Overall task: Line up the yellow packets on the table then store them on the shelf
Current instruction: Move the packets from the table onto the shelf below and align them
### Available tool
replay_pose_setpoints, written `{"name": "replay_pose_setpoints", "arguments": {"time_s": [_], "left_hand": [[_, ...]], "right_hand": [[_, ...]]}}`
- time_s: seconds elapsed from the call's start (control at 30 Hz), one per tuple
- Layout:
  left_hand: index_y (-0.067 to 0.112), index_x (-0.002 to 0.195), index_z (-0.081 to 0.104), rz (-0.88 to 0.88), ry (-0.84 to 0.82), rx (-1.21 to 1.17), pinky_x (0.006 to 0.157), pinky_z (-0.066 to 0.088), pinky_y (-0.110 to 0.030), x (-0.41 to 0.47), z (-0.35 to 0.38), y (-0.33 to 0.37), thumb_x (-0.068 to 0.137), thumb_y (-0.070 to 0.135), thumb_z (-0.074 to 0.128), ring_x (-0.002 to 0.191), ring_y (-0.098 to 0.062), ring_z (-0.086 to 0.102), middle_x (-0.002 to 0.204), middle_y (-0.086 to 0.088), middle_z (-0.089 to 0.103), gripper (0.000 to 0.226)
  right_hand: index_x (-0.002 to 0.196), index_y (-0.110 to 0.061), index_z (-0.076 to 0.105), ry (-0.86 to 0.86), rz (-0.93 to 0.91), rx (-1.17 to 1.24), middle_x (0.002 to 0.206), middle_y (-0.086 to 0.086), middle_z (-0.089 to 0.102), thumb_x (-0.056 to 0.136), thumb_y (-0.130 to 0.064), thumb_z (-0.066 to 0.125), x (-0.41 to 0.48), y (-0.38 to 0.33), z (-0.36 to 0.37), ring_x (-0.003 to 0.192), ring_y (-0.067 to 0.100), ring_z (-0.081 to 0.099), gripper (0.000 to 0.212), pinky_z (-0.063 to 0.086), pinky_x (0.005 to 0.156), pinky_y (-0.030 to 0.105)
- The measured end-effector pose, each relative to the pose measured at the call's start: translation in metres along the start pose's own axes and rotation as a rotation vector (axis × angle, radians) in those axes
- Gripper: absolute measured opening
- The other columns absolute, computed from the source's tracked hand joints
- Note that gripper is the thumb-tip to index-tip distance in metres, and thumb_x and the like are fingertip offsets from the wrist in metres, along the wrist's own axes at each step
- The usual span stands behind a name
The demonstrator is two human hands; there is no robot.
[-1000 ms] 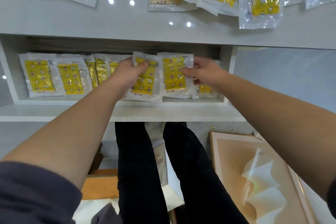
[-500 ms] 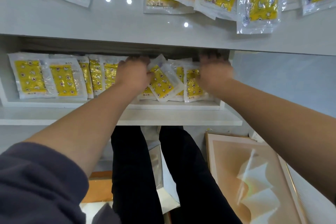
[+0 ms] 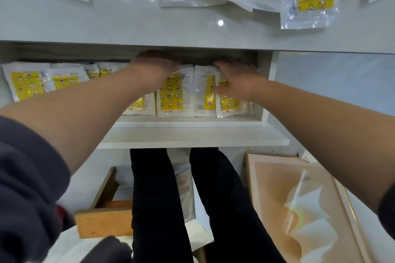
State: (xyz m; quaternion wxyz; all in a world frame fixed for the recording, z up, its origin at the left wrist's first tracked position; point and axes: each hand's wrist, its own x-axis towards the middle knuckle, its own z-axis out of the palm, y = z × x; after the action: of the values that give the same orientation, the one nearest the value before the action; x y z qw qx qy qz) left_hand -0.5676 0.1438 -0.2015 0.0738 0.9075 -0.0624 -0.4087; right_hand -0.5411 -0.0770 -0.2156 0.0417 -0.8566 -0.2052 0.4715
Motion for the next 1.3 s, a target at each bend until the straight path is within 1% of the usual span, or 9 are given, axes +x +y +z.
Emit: {"name": "replay_pose_setpoints", "arguments": {"time_s": [0.1,0.23,0.33,0.53,0.7,0.83,1.0,1.17,1.3], "left_hand": [[0.016,0.131,0.046,0.11,0.14,0.083,0.081,0.044,-0.037,0.001,0.009,0.003,0.096,0.029,0.048,0.105,-0.035,0.055,0.114,-0.012,0.058,0.038],[0.019,0.149,0.02,0.083,0.033,-0.072,0.104,0.032,-0.048,0.005,0.024,0.021,0.09,0.043,0.051,0.132,-0.034,0.036,0.147,-0.012,0.036,0.071],[0.016,0.149,0.019,0.111,0.037,0.074,0.105,0.026,-0.052,0.001,0.045,0.029,0.085,0.048,0.053,0.132,-0.034,0.033,0.146,-0.012,0.033,0.079],[0.021,0.15,0.015,0.063,0.107,-0.03,0.109,0.026,-0.054,0.008,0.039,0.031,0.088,0.054,0.049,0.135,-0.034,0.032,0.15,-0.011,0.03,0.078],[0.02,0.15,0.021,0.072,0.065,-0.047,0.11,0.024,-0.05,-0.003,0.036,0.032,0.091,0.049,0.046,0.136,-0.033,0.031,0.149,-0.01,0.033,0.07],[0.017,0.149,0.025,-0.023,0.137,-0.046,0.115,0.018,-0.05,-0.024,0.028,-0.006,0.094,0.045,0.042,0.138,-0.032,0.029,0.149,-0.013,0.035,0.064],[0.018,0.146,0.031,-0.149,0.151,-0.033,0.113,0.022,-0.051,-0.034,0.028,-0.089,0.094,0.048,0.041,0.134,-0.035,0.034,0.146,-0.015,0.04,0.062],[0.039,0.146,0.028,0.028,0.037,0.09,0.107,0.029,-0.051,-0.047,0.051,-0.113,0.089,0.052,0.045,0.132,-0.036,0.034,0.151,-0.01,0.031,0.061],[0.035,0.148,0.025,0.043,0.076,0.052,0.108,0.027,-0.053,-0.045,0.046,-0.115,0.089,0.053,0.047,0.135,-0.035,0.032,0.15,-0.01,0.033,0.065]], "right_hand": [[0.146,-0.032,0.029,0.052,0.024,0.029,0.152,0.0,0.031,0.088,-0.052,0.057,0.003,0.001,0.0,0.135,0.029,0.036,0.068,0.033,0.107,0.045],[0.15,-0.03,0.02,0.058,0.005,-0.063,0.157,0.0,0.021,0.091,-0.056,0.047,-0.007,0.004,0.016,0.14,0.03,0.026,0.07,0.022,0.113,0.051],[0.151,-0.026,0.016,0.037,-0.025,-0.092,0.155,0.002,0.024,0.09,-0.057,0.047,-0.017,0.002,0.029,0.14,0.028,0.025,0.075,0.017,0.116,0.053],[0.15,-0.025,0.021,0.16,0.172,-0.034,0.152,0.006,0.028,0.093,-0.057,0.04,-0.01,0.005,0.022,0.137,0.034,0.029,0.068,0.023,0.113,0.05],[0.147,-0.022,0.026,0.072,0.135,-0.153,0.145,0.007,0.036,0.092,-0.061,0.039,-0.02,0.004,0.02,0.13,0.033,0.035,0.068,0.028,0.108,0.048],[0.152,-0.026,0.015,0.053,0.138,-0.064,0.153,0.011,0.029,0.093,-0.057,0.04,-0.012,-0.022,-0.001,0.138,0.036,0.029,0.071,0.021,0.113,0.052],[0.152,-0.029,0.014,0.104,-0.058,0.034,0.157,0.006,0.026,0.094,-0.05,0.044,0.03,-0.096,-0.004,0.142,0.032,0.026,0.069,0.02,0.115,0.047],[0.146,-0.03,0.028,0.11,-0.142,-0.054,0.152,0.0,0.032,0.089,-0.044,0.049,0.048,-0.147,0.028,0.136,0.029,0.033,0.063,0.027,0.111,0.047],[0.149,-0.029,0.021,0.137,-0.089,-0.132,0.152,0.001,0.027,0.09,-0.041,0.048,0.034,-0.149,0.038,0.136,0.028,0.031,0.066,0.024,0.112,0.049]]}}
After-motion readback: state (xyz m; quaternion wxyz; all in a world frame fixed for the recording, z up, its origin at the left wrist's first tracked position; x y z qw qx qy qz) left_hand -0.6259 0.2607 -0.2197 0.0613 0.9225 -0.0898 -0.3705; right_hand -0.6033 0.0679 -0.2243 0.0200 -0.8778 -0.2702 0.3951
